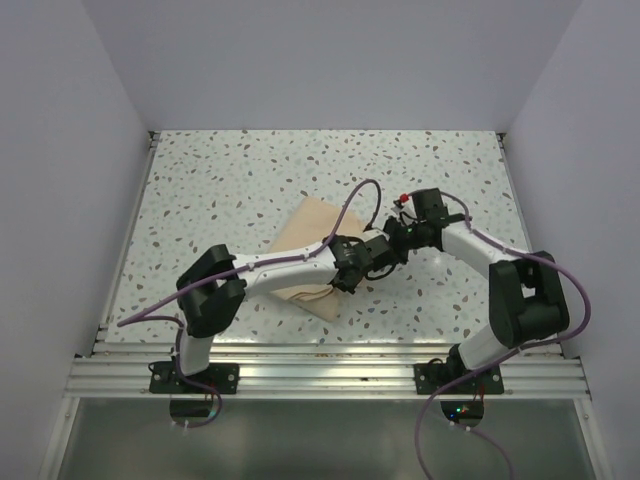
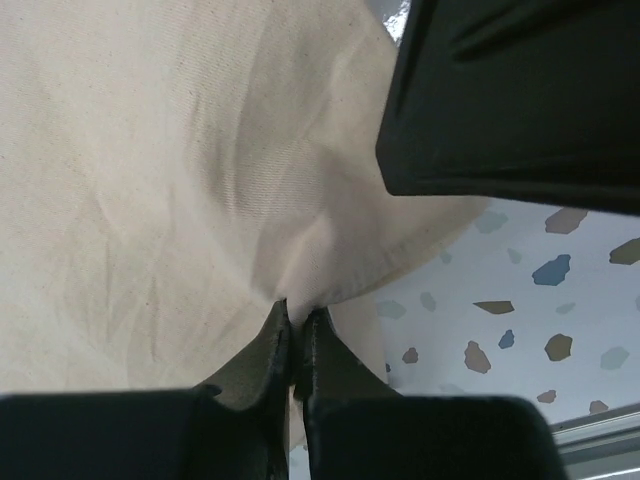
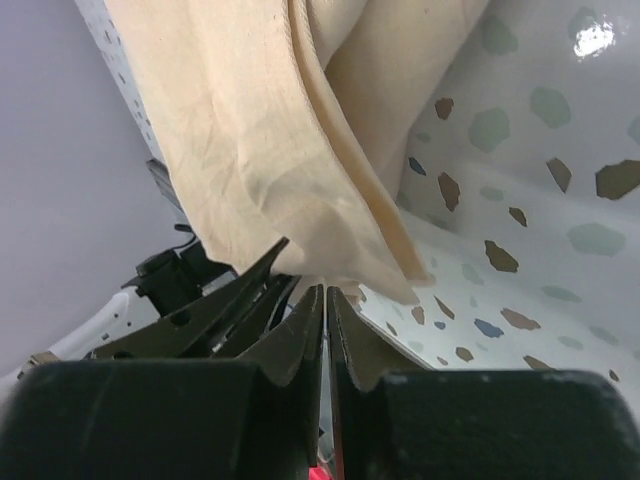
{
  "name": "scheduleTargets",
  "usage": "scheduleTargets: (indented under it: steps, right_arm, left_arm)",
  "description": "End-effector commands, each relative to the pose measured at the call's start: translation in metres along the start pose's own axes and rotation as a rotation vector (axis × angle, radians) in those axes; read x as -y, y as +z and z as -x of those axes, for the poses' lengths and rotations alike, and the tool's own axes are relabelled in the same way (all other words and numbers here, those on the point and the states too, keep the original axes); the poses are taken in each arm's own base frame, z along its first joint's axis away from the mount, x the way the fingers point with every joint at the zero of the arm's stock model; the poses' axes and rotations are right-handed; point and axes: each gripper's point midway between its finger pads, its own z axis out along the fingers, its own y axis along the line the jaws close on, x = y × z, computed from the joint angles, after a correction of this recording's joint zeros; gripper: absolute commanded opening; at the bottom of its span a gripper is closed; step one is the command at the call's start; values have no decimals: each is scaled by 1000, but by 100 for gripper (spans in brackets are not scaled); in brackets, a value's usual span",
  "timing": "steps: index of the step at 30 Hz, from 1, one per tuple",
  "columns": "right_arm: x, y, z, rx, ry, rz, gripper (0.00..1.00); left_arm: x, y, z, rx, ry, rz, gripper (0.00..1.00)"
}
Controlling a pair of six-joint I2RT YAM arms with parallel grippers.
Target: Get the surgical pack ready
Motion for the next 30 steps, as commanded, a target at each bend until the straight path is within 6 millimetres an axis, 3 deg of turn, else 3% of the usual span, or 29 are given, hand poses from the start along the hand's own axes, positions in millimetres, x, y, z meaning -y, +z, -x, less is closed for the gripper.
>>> scheduleTargets:
  steps: [1, 5, 14, 21, 30]
  right_arm:
    - [-25, 9, 11, 26, 17, 92, 7]
    - [-20, 26, 9, -3, 34, 72, 2]
    - [-15, 44, 4, -4, 59, 57, 0]
    - [-8, 42, -1, 15, 84, 43, 0]
    - [-21, 47, 8, 27, 86, 100, 0]
  left_arm:
    - [2, -28, 27, 84, -41, -72, 0]
    - [0, -32, 31, 94, -48, -77, 0]
    - [-6, -42, 46, 132, -76, -93, 0]
    - [-10, -44, 51, 150, -97, -116, 0]
    - [-16, -50, 59, 183, -130, -160, 0]
